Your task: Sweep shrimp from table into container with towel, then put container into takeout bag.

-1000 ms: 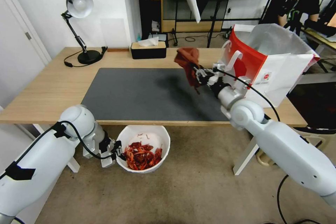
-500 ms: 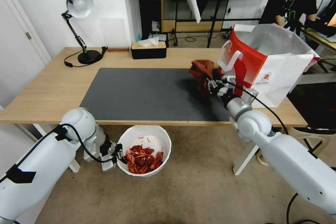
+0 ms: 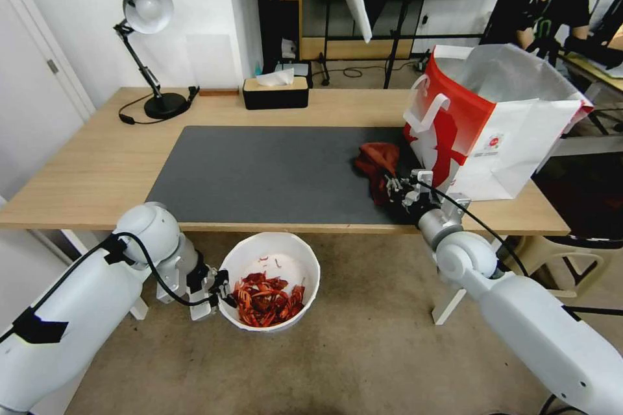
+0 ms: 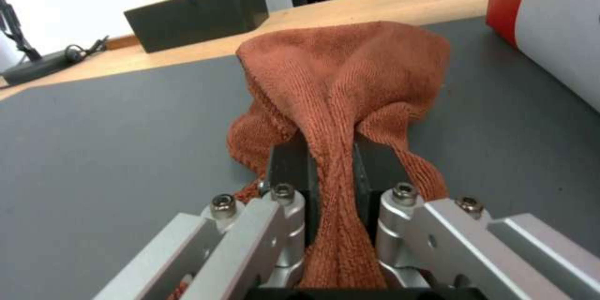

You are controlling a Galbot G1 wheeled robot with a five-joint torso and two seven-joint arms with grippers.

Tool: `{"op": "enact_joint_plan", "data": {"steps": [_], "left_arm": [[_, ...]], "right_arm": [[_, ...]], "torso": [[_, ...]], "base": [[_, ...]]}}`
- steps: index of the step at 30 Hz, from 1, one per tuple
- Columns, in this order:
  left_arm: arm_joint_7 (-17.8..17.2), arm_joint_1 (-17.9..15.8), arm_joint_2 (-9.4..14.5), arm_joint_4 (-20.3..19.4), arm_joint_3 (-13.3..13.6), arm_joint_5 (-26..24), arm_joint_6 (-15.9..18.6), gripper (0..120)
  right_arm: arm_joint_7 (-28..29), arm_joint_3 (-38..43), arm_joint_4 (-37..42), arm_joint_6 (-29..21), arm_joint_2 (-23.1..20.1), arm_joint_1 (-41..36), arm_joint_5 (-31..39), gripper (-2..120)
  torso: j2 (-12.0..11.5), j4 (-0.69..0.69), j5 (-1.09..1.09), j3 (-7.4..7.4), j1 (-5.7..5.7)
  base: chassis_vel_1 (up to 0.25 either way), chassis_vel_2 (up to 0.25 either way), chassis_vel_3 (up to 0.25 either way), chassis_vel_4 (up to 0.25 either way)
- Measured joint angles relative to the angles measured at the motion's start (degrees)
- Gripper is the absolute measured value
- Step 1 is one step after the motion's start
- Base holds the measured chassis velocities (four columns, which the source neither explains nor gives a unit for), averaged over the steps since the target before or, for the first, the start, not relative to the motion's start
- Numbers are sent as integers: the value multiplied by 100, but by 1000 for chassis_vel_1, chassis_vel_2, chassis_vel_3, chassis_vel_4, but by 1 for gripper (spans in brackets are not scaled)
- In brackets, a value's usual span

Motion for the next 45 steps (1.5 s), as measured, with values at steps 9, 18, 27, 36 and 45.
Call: {"op": "enact_joint_plan", "data": {"steps": [9,18,27,36,45], "left_arm": [[0,110,55,-163,-57,-45,0,0],[0,207,71,-253,-122,-54,0,0],[0,359,112,-413,-229,-85,0,0],[0,556,193,-677,-417,-167,0,0],[0,749,371,-1169,-518,-357,12,0]], "right_arm": [[284,-4,165,27,39,-86,-223,45],[483,223,517,57,-21,-268,-347,74],[504,781,1466,281,-44,-988,-1038,99],[299,1316,1989,726,206,-2298,-2004,100],[25,1727,1863,1326,614,-3189,-2748,100]], "torso": [[0,0,1,0,0],[0,0,1,0,0],[0,-1,1,0,0],[0,-1,1,-1,0],[1,-1,2,-1,-1]], "base": [[0,0,0,0],[0,0,0,0],[0,0,0,0],[0,0,0,0],[0,0,0,0]]}}
